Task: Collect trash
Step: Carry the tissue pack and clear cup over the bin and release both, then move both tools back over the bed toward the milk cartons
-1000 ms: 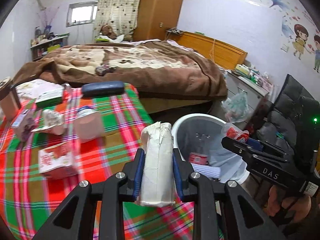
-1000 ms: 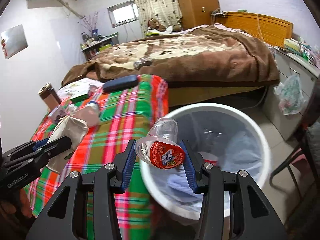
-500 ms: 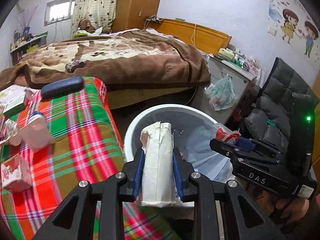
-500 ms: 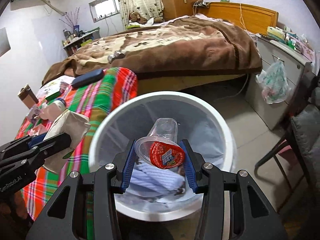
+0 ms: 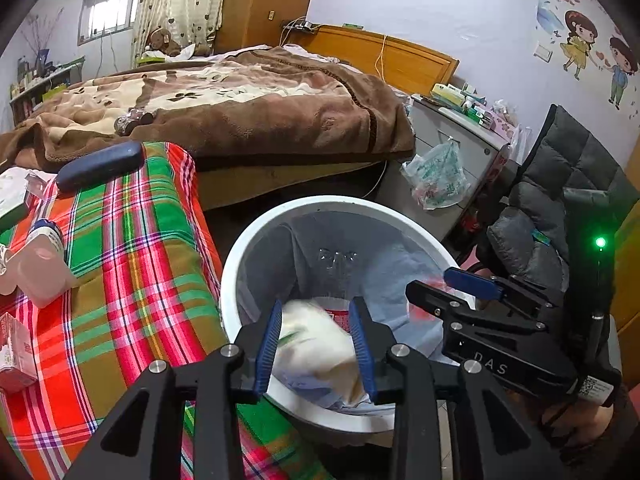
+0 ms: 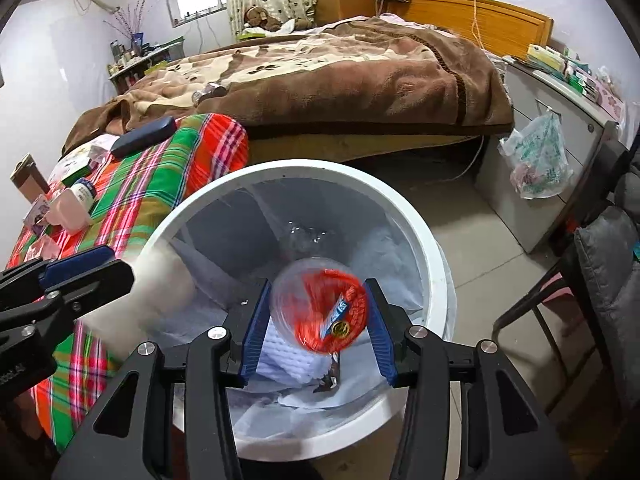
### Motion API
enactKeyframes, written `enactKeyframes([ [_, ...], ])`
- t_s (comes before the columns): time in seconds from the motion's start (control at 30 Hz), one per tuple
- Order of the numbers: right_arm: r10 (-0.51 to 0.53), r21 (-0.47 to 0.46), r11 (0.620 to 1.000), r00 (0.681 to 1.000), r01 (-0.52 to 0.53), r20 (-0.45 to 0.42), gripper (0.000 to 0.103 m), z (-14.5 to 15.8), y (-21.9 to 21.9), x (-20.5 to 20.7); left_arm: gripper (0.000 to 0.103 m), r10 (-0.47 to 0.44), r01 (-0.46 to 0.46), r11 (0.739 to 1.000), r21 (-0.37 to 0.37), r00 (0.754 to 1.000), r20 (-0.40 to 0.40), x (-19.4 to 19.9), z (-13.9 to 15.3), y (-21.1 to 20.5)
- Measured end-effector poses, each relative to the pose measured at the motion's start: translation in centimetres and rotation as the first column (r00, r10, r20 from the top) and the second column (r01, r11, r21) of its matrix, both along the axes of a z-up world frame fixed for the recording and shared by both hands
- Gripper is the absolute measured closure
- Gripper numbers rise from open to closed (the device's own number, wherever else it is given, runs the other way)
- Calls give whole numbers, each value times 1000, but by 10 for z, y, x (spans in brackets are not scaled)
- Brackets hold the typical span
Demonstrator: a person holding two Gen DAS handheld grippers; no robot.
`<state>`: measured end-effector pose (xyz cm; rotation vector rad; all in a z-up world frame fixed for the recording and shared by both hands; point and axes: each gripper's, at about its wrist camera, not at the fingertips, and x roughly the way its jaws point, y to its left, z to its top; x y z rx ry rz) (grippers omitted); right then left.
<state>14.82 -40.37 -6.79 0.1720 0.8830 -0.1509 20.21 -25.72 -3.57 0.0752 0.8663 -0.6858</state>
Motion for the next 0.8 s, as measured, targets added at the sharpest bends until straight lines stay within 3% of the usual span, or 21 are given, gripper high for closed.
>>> enactKeyframes([
  [0.07, -5, 1, 1000, 1000, 5, 4, 45, 1, -1, -2, 68, 3, -3, 1000, -7, 1000, -2, 1, 2, 3],
  [0.43, -9, 23, 1000, 999, 8, 43, 45, 14, 8, -9, 68, 39, -38, 999, -35, 999, 33, -9, 20, 30],
  [0.8, 29, 36, 999, 995, -33, 100, 45, 28, 33, -13, 68, 126, -122, 991, -51, 989, 77, -21, 35, 84],
])
